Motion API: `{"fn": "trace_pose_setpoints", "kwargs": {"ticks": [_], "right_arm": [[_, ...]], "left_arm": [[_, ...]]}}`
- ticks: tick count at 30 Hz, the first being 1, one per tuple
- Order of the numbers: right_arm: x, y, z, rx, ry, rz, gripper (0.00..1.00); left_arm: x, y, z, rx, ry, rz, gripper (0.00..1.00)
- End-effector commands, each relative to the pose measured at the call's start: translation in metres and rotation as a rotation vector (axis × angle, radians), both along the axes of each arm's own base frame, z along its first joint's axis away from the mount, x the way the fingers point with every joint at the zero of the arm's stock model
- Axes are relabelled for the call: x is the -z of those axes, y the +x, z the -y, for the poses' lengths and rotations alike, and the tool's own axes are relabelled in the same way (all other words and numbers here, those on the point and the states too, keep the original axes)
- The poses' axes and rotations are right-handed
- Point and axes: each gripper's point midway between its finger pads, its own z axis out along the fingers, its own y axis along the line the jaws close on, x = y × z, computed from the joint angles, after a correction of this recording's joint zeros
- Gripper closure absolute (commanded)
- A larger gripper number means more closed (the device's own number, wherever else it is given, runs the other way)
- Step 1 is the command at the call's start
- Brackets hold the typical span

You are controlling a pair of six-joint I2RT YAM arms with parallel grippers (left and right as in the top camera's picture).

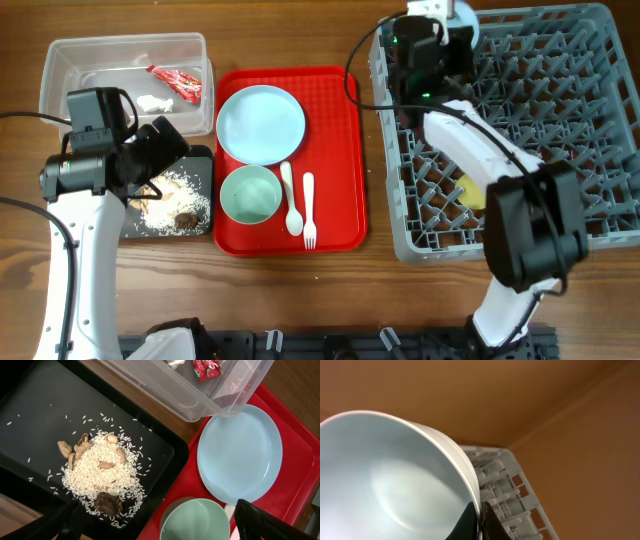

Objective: Sort waste into correct bins and load items into the dishwasher rack
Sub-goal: 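Carry the blue bowl to the rack's back row and release it, then move the right gripper back to the tray and grasp the green bowl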

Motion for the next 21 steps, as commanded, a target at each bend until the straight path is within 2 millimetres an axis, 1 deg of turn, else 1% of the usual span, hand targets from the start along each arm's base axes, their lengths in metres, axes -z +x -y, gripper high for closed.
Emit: {"fn": "trace_pose_setpoints", "kwargs": {"ticks": [1, 2, 6, 8, 12, 13, 15, 16, 18, 19, 20, 21], "right_arm": [[0.029, 0.002, -0.005, 0.008, -0.047, -0.072, 0.96], [0.032, 0.002, -0.008, 0.003, -0.048, -0.077, 0.96], [0.037, -0.002, -0.033, -0.046, -0.060, -0.104, 0.96], [0.043, -0.008, -0.036, -0.036, -0.059, -0.122, 0.96], [0.052, -0.029, -0.037, 0.014, -0.036, -0.150, 0.96], [0.052, -0.035, -0.040, 0.011, -0.009, -0.157, 0.96], [0.060, -0.045, -0.054, -0.060, 0.096, -0.218, 0.96], [0.062, -0.051, -0.060, -0.085, 0.165, -0.237, 0.96], [0.060, -0.066, -0.076, -0.140, 0.364, -0.274, 0.95], [0.055, -0.073, -0.084, -0.178, 0.435, -0.292, 0.75], [0.045, -0.079, -0.092, -0.224, 0.489, -0.303, 0.60], [0.033, -0.083, -0.097, -0.257, 0.526, -0.298, 0.57]], "left_arm": [[-0.004, 0.000, -0.004, -0.010, 0.014, 0.012, 0.04], [-0.004, 0.000, -0.004, -0.010, 0.014, 0.012, 0.03], [-0.004, 0.000, -0.004, -0.010, 0.014, 0.012, 0.03], [-0.004, 0.000, -0.004, -0.010, 0.014, 0.012, 0.03], [-0.004, 0.000, -0.004, -0.010, 0.014, 0.012, 0.03], [-0.004, 0.000, -0.004, -0.010, 0.014, 0.012, 0.03], [-0.004, 0.000, -0.004, -0.010, 0.014, 0.012, 0.03], [-0.004, 0.000, -0.004, -0.010, 0.014, 0.012, 0.03], [-0.004, 0.000, -0.004, -0.010, 0.014, 0.012, 0.03], [-0.004, 0.000, -0.004, -0.010, 0.014, 0.012, 0.03], [-0.004, 0.000, -0.004, -0.010, 0.014, 0.012, 0.02], [-0.004, 0.000, -0.004, -0.010, 0.014, 0.012, 0.02]]}}
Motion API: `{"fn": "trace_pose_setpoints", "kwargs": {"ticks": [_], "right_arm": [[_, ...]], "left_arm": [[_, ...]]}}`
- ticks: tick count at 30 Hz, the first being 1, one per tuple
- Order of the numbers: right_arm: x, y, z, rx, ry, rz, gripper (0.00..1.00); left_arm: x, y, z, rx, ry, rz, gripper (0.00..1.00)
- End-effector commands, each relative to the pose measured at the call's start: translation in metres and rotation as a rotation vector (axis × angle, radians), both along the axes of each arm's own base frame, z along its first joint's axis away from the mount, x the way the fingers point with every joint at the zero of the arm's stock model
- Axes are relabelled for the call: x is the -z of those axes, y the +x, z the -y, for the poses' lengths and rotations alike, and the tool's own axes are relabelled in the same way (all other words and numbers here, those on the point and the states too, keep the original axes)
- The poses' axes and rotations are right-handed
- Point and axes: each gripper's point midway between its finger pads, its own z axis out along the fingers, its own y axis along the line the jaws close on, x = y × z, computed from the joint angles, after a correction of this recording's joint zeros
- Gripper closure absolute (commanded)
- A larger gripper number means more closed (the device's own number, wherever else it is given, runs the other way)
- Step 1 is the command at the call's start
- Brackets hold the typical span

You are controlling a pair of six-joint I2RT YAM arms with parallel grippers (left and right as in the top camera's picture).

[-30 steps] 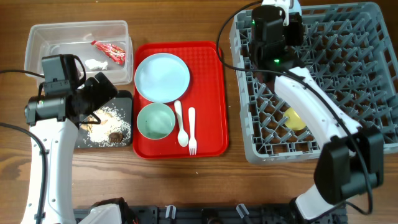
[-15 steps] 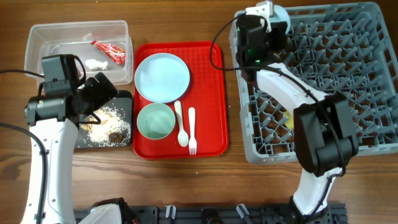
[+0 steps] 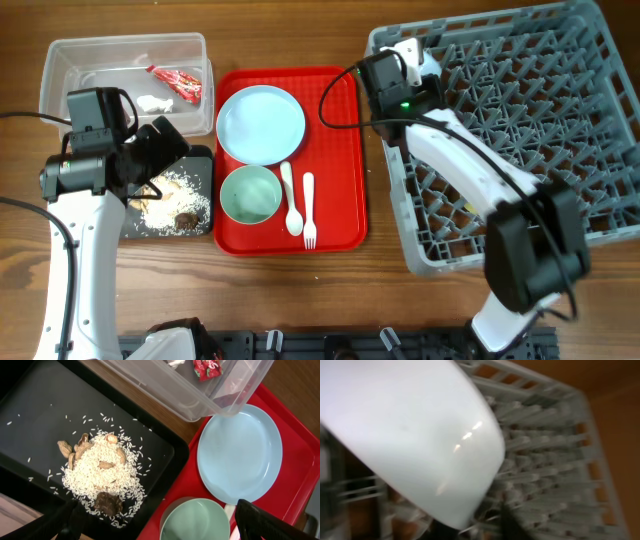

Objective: Sort waste into correct bins and load items into the dishwasher rack
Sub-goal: 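Move the right gripper back to the tray and grasp the green bowl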

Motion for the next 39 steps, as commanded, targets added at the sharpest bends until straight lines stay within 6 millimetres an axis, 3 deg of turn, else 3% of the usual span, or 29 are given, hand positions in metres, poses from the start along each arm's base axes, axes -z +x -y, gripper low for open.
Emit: {"fn": "trace_pose_setpoints", "kwargs": {"ticks": [1, 3, 5, 6, 7, 9, 11, 13, 14, 18, 24, 28, 32, 34, 35, 37, 39], "right_arm": [[-0.043, -0.018, -0.044, -0.127, 0.356, 0.041, 0.45], [-0.073, -0.028, -0.057, -0.203, 0.463, 0.071, 0.40], [-0.082, -0.037, -0.062, -0.236, 0.506, 0.064, 0.36], [-0.078, -0.046, -0.066, -0.245, 0.534, 0.018, 0.36], [-0.069, -0.054, -0.064, -0.215, 0.552, -0.024, 0.38], [-0.050, -0.077, -0.058, -0.154, 0.564, -0.137, 0.74], [-0.033, -0.103, -0.048, -0.115, 0.534, -0.265, 0.95], [-0.020, -0.126, -0.035, -0.043, 0.506, -0.354, 0.89], [-0.005, -0.149, -0.035, -0.036, 0.517, -0.463, 0.90], [0.039, -0.188, -0.030, 0.054, 0.546, -0.607, 0.96], [0.061, -0.189, -0.054, 0.011, 0.677, -0.625, 0.96], [0.055, -0.166, -0.072, -0.041, 0.758, -0.541, 0.96], [0.053, -0.158, -0.076, -0.043, 0.781, -0.505, 0.95], [0.053, -0.159, -0.075, -0.045, 0.777, -0.507, 0.92], [0.053, -0.157, -0.072, -0.040, 0.759, -0.496, 0.83], [0.039, -0.145, -0.060, -0.047, 0.676, -0.445, 0.72], [-0.011, -0.116, -0.057, -0.093, 0.626, -0.301, 0.56]], "left_arm": [[-0.004, 0.000, -0.004, -0.010, 0.014, 0.012, 0.02], [-0.004, 0.000, -0.004, -0.010, 0.014, 0.012, 0.02], [-0.004, 0.000, -0.004, -0.010, 0.014, 0.012, 0.02], [-0.004, 0.000, -0.004, -0.010, 0.014, 0.012, 0.02], [-0.004, 0.000, -0.004, -0.010, 0.014, 0.012, 0.02], [-0.004, 0.000, -0.004, -0.010, 0.014, 0.011, 0.02], [-0.004, 0.000, -0.004, -0.010, 0.014, 0.011, 0.02], [-0.004, 0.000, -0.004, -0.010, 0.014, 0.011, 0.02], [-0.004, 0.000, -0.004, -0.010, 0.014, 0.011, 0.02], [-0.004, 0.000, -0.004, -0.010, 0.014, 0.011, 0.02], [-0.004, 0.000, -0.004, -0.010, 0.014, 0.011, 0.02], [-0.004, 0.000, -0.004, -0.010, 0.014, 0.010, 0.02], [-0.003, -0.001, -0.004, -0.010, 0.014, 0.008, 0.02], [-0.003, -0.001, -0.004, -0.010, 0.014, 0.008, 0.02], [-0.003, -0.001, -0.004, -0.010, 0.014, 0.008, 0.02], [-0.003, -0.001, -0.004, -0.010, 0.013, 0.007, 0.02], [-0.003, -0.002, -0.004, -0.010, 0.013, 0.002, 0.02]]}}
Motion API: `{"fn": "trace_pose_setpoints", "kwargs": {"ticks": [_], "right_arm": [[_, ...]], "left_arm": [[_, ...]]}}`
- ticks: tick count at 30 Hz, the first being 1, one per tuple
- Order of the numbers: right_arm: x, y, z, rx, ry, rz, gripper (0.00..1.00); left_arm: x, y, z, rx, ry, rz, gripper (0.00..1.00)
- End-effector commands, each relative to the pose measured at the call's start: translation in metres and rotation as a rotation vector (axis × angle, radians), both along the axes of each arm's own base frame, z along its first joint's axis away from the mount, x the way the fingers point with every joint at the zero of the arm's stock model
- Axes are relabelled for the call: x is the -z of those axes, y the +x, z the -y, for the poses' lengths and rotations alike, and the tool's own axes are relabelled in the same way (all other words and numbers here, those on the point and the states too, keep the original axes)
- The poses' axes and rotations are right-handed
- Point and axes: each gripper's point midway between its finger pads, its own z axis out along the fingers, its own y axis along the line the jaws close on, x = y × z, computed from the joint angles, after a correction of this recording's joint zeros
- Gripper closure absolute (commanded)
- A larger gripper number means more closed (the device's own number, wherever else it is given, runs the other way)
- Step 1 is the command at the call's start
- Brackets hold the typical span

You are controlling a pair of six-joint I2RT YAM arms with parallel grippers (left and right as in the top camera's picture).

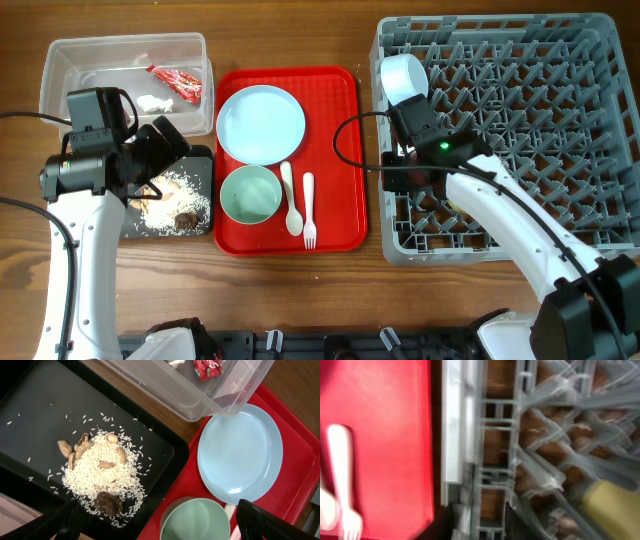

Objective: Sort waste into correct bins and load items into the dishwasher rack
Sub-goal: 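Move the right gripper back to the tray and grasp the green bowl, then place the green bowl in the rack beside the blue bowl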

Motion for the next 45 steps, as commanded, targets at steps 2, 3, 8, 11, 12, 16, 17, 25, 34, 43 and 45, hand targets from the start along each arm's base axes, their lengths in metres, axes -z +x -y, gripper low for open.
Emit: {"fn": "trace_pose_setpoints", "kwargs": {"ticks": [2, 3, 8, 11, 12, 16, 17, 25, 34, 43, 45], "right_arm": [[-0.102, 0.056, -0.040, -0.167, 0.117, 0.301, 0.50], [-0.111, 0.056, -0.061, -0.241, 0.212, 0.316, 0.49], [-0.074, 0.025, -0.136, -0.349, 0.397, 0.127, 0.49], [-0.030, 0.003, -0.173, -0.347, 0.382, -0.003, 0.49], [-0.011, -0.006, -0.188, -0.363, 0.369, -0.044, 0.50], [0.046, -0.019, -0.216, -0.315, 0.309, -0.112, 0.50], [0.051, -0.020, -0.220, -0.309, 0.310, -0.119, 0.50], [0.082, -0.025, -0.222, -0.231, 0.274, -0.169, 0.89], [-0.065, 0.045, -0.123, -0.068, 0.167, 0.267, 0.96], [-0.166, 0.091, 0.016, 0.203, -0.157, 0.663, 0.96], [-0.174, 0.105, 0.043, 0.254, -0.182, 0.695, 0.96]], "left_arm": [[0.002, -0.011, -0.004, -0.012, 0.019, -0.039, 0.02], [0.004, -0.016, -0.005, -0.017, 0.025, -0.061, 0.00], [0.015, -0.049, -0.011, -0.039, 0.059, -0.205, 0.00], [0.017, -0.056, -0.014, -0.061, 0.055, -0.234, 0.00], [0.017, -0.057, -0.014, -0.064, 0.055, -0.236, 0.00], [0.017, -0.057, -0.014, -0.064, 0.055, -0.236, 0.00], [0.017, -0.057, -0.014, -0.064, 0.055, -0.235, 0.00], [0.017, -0.056, -0.014, -0.064, 0.055, -0.232, 0.00], [0.016, -0.053, -0.015, -0.065, 0.057, -0.220, 0.00], [0.015, -0.048, -0.016, -0.065, 0.060, -0.198, 0.00], [0.014, -0.048, -0.016, -0.066, 0.060, -0.195, 0.00]]}}
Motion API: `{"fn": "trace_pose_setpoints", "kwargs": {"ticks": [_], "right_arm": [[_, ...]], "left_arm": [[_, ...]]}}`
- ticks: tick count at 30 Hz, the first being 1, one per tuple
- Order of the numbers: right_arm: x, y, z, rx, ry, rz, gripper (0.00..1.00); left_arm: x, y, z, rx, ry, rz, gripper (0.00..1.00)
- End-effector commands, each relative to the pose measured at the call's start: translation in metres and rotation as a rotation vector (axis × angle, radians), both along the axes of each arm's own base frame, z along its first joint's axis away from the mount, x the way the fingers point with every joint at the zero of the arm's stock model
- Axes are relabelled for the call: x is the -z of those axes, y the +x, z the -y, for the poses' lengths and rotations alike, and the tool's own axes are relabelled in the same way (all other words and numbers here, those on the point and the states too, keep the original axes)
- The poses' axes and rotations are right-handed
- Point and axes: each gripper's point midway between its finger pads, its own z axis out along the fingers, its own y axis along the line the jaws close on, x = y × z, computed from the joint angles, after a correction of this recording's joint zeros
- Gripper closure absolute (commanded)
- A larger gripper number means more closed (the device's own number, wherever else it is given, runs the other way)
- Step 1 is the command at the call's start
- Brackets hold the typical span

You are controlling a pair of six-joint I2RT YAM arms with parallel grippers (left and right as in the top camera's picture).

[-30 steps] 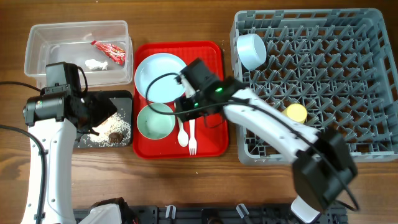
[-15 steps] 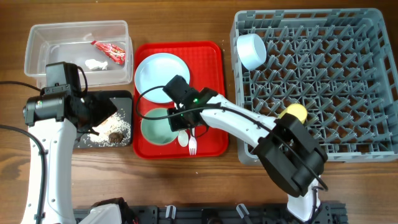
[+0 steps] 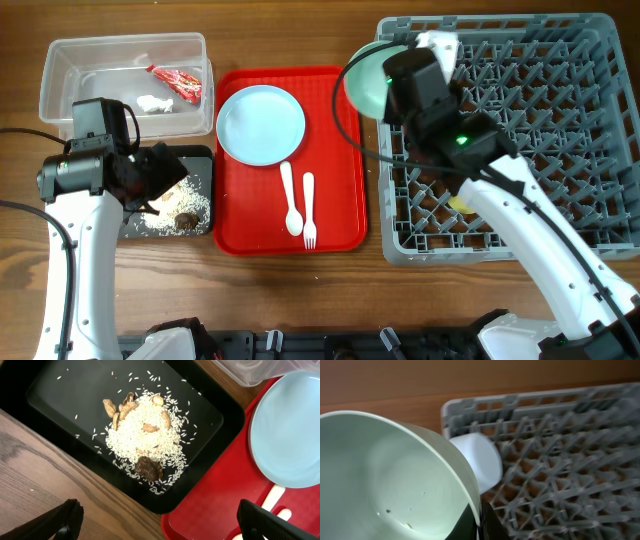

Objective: Sort waste into correct bins and load items into the dishwasher rack
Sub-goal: 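Place the green bowl in the rack beside the blue bowl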

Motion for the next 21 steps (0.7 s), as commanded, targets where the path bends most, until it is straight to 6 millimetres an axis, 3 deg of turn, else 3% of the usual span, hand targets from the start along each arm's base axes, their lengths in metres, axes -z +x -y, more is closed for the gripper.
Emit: {"fn": "trace_pose_setpoints", "kwargs": {"ticks": [1, 4, 6, 8, 11, 14, 16, 21], "right_arm": [[-0.021, 0.015, 0.036, 0.055, -0.075, 0.068, 0.96], [-0.047, 0.033, 0.061, 0.106, -0.186, 0.168, 0.96], [-0.074, 0.042, 0.105, 0.305, -0.319, 0.272, 0.96], [-0.081, 0.046, 0.135, 0.418, -0.433, 0.283, 0.96], [-0.054, 0.058, 0.181, 0.550, -0.601, 0.178, 0.96], [-0.003, 0.073, 0.210, 0.601, -0.670, 0.057, 0.95], [0.028, 0.081, 0.212, 0.588, -0.705, -0.009, 0.96], [0.081, 0.090, 0.203, 0.531, -0.762, -0.116, 0.96]], "left_arm": [[-0.004, 0.001, -0.005, -0.019, 0.017, 0.016, 0.00], [-0.004, 0.003, -0.005, -0.018, 0.018, 0.024, 0.00], [-0.005, 0.005, -0.003, -0.014, 0.004, 0.033, 0.00], [-0.005, 0.006, -0.002, -0.012, -0.001, 0.040, 0.00], [-0.005, 0.007, -0.002, -0.012, -0.001, 0.043, 0.00], [-0.005, 0.008, -0.002, -0.012, 0.000, 0.045, 0.00], [-0.005, 0.008, -0.002, -0.011, 0.000, 0.046, 0.00], [-0.005, 0.008, -0.002, -0.012, 0.000, 0.046, 0.00]]}}
